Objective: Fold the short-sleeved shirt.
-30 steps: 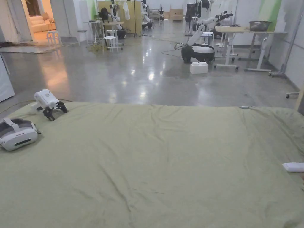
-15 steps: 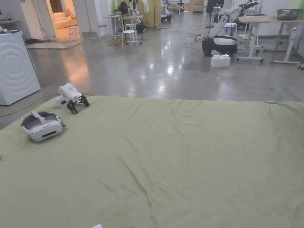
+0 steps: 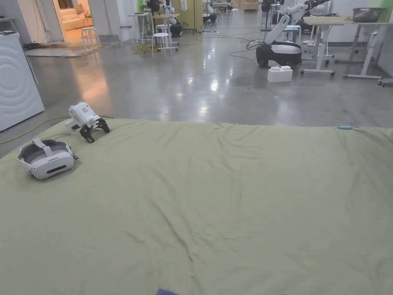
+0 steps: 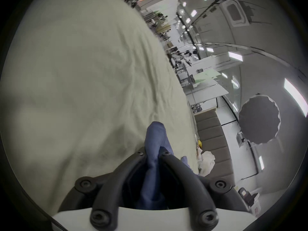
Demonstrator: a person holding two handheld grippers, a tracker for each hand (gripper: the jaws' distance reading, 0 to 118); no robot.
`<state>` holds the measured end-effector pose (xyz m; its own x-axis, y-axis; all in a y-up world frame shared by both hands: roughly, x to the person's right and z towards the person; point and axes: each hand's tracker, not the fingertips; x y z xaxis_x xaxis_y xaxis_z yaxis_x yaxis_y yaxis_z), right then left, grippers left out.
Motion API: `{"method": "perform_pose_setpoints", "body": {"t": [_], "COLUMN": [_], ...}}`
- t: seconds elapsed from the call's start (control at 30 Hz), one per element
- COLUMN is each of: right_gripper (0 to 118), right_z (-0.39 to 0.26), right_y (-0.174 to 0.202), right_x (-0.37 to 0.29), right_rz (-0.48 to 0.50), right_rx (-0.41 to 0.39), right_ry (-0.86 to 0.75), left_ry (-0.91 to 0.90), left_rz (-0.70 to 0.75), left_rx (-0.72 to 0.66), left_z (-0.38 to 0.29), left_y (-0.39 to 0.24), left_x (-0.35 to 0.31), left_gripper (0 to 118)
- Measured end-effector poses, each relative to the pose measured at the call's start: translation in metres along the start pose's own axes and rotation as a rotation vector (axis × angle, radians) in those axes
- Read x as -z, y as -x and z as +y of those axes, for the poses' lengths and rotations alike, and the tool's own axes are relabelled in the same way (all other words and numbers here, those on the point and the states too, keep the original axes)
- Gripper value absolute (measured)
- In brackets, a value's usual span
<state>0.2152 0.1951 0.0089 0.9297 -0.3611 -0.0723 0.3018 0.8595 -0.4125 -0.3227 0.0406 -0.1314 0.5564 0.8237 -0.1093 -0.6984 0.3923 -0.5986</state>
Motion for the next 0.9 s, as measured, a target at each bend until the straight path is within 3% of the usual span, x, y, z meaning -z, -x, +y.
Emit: {"method": "perform_pose_setpoints", "body": {"t": [0.1, 0.2, 0.33, 0.53, 0.57, 0.6, 0.63, 0.77, 0.83, 0.9], "right_gripper": [0, 0, 0, 0, 0, 0, 0, 0, 0, 0], "right_z": [-0.002, -0.005, -0.008, -0.013, -0.015, -0.018, -0.021, -0.028, -0.029, -0.031], "right_y": [0.003, 0.004, 0.006, 0.002, 0.000, -0.003, -0.006, -0.016, -0.020, -0.025], "right_x": [0.006, 0.013, 0.012, -0.009, -0.013, -0.018, -0.022, -0.028, -0.031, -0.031], "right_rz": [0.010, 0.031, 0.052, 0.031, 0.019, -0.010, -0.034, -0.063, -0.062, -0.057], "right_rx": [-0.012, -0.008, 0.009, 0.010, 0.014, 0.020, 0.014, 0.024, 0.045, 0.066], "right_ry": [0.005, 0.010, 0.011, 0.000, 0.002, 0.006, 0.015, 0.029, 0.024, 0.029], "left_ry": [-0.039, -0.049, -0.005, 0.226, 0.250, 0.297, 0.323, 0.292, 0.201, 0.089], "left_rz": [0.191, 0.293, 0.222, 0.177, 0.153, 0.126, 0.100, 0.033, -0.028, -0.085], "left_rx": [0.283, 0.563, 0.698, 0.763, 0.765, 0.763, 0.746, 0.600, 0.522, 0.370], "left_z": [0.026, 0.021, -0.037, -0.146, -0.159, -0.170, -0.178, -0.162, -0.135, -0.118], "left_y": [-0.043, -0.099, -0.159, -0.184, -0.183, -0.181, -0.179, -0.178, -0.179, -0.167], "left_x": [-0.039, -0.050, -0.011, 0.107, 0.122, 0.134, 0.143, 0.132, 0.104, 0.082], "left_gripper": [8, 8, 8, 10, 15, 29, 57, 78, 76, 60]}}
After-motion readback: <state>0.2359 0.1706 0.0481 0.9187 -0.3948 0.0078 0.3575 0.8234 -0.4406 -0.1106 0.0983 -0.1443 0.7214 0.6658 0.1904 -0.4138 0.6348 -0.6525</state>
